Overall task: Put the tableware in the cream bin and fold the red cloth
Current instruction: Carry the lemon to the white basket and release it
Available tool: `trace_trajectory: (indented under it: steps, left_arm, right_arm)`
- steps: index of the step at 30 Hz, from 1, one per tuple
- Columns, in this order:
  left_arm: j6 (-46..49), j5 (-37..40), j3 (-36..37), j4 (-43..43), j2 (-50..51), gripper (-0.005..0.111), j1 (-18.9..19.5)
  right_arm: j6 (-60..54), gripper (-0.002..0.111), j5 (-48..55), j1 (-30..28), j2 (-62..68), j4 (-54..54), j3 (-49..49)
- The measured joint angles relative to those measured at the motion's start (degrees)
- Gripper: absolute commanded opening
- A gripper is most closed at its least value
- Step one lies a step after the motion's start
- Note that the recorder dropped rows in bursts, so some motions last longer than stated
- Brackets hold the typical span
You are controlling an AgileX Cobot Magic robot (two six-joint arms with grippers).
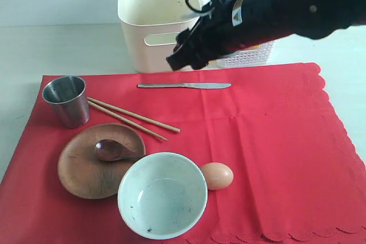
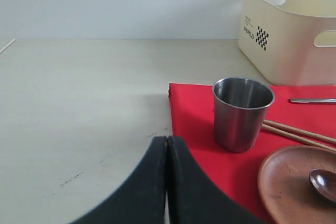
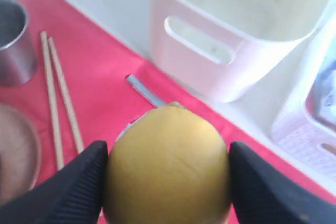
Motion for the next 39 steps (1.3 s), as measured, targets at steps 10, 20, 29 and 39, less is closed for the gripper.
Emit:
trace_trajectory:
  steps: [10, 20, 29, 39]
  left_arm:
    - [0.0, 0.0, 0.0, 0.0, 0.0, 0.000, 0.0]
    - [0.0, 0.0, 0.0, 0.0, 0.0, 0.000, 0.0]
    - [0.0, 0.0, 0.0, 0.0, 0.0, 0.000, 0.0]
    - [0.0, 0.0, 0.0, 0.0, 0.0, 0.000, 0.0]
  right_arm:
    - [2.9, 0.009, -19.7, -16.9, 10.5, -1.6, -9.3]
    - [3.0, 0.010, -22.0, -20.3, 28.1, 4.9, -20.9]
    - [3.0, 0.049, -22.3, -20.3, 36.6, 16.0, -25.6]
    - [2.9, 0.077, -20.8, -20.3, 36.0, 17.1, -26.2]
